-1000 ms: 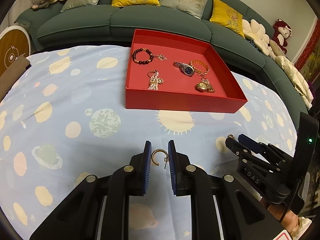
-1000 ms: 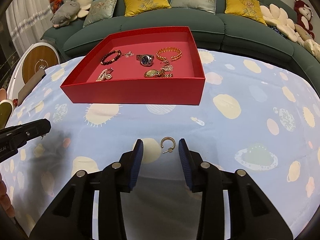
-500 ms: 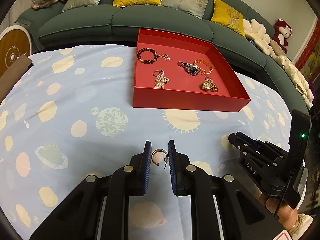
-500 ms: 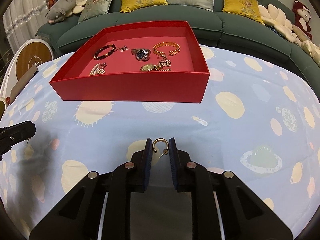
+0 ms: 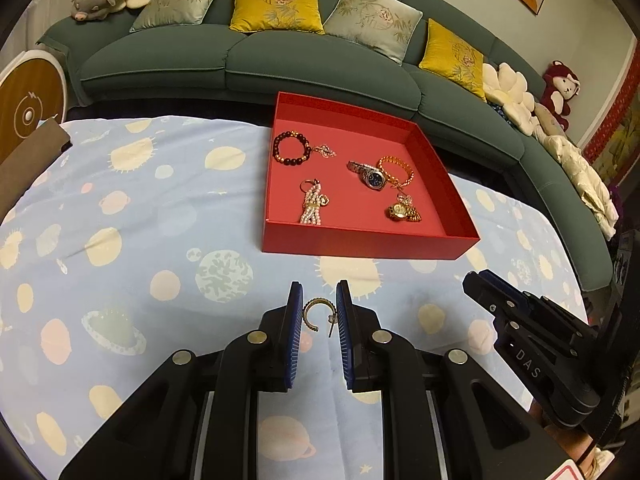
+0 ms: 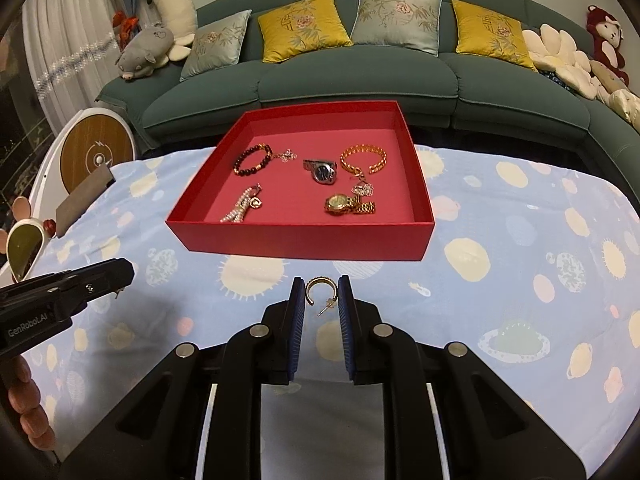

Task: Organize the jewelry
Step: 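Carry the gold hoop earring into the red tray and open the right tool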

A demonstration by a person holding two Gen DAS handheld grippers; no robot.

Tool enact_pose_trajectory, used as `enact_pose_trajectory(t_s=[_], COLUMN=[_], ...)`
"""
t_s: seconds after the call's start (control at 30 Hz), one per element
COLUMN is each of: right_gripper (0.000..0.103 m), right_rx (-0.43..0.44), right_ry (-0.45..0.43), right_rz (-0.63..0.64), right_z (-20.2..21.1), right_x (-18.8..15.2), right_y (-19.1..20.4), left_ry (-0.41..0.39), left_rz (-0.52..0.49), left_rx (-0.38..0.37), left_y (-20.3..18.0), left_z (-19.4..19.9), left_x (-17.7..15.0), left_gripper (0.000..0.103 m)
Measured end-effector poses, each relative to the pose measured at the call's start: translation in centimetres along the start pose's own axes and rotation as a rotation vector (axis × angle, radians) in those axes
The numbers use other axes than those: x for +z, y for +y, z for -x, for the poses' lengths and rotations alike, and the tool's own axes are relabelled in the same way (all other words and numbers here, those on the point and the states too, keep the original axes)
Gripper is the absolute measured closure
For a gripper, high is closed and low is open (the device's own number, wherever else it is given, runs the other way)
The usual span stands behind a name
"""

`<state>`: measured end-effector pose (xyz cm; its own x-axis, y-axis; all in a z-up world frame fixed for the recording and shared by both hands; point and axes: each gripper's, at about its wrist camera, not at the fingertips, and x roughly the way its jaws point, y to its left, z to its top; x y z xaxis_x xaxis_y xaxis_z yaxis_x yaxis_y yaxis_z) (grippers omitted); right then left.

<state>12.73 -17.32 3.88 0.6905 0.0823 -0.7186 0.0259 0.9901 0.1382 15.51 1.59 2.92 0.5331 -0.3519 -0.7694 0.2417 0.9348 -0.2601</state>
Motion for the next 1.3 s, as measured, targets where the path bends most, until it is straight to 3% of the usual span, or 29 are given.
enact_pose_trajectory(t_s=[0.33,0.5,0.67,0.87,1.3], right_gripper=[0.087,0.087,0.087,0.087,0.087], right_rx=[0.024,0.02,0.028,0.041,0.059], right_ry=[-0.08,-0.11,-0.124,-0.07,0.075], right_rz=[-0.028,-0.024,-0.058,-0.093,-0.165], right_z=[3.0,2.3,-0.5,-5.9,-15.6], right_x=[4.9,9.4,13.8,17.3,17.7], right_y=[-0.4,-1.2,-2.1,-2.7,-4.4], left_ry=[-0.098,-0.107,-0.114,-0.1,-0.013], left_rz=[0.015,-0.049,-0.073,-0.073,-0.069], left_rx=[-0.018,0.006,0.031,0.037,0.055], left_y=[-1.7,-2.9,-3.4,-3.5,-3.0], left_z=[1.7,0.1,-3.3,-8.5,-16.6], left_x=[4.9,8.9,13.3,17.5,20.1], left_gripper=[0.089,0.089,0.089,0.089,0.088])
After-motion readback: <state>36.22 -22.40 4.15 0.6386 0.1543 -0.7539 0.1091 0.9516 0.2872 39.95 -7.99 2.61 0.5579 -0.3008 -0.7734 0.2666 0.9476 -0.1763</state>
